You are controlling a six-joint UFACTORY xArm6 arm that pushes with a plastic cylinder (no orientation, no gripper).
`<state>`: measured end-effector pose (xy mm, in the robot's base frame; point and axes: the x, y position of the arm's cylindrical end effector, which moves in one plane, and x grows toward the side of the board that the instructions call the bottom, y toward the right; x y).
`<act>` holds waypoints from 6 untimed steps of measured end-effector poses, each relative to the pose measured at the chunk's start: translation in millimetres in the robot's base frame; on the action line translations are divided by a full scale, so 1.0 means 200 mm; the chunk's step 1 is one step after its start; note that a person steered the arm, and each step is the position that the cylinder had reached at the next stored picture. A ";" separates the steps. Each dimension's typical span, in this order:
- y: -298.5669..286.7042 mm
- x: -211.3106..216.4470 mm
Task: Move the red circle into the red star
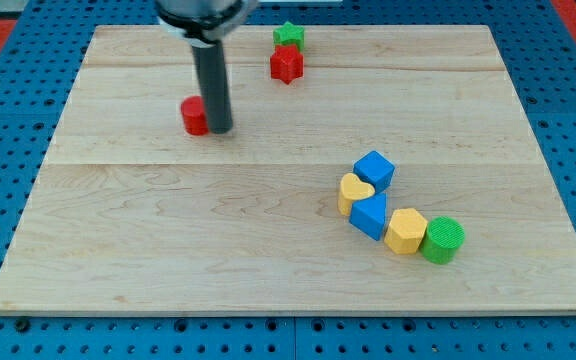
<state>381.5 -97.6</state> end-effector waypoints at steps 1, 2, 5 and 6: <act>-0.09 0.14; -0.29 0.00; 0.17 -0.22; 0.32 -0.23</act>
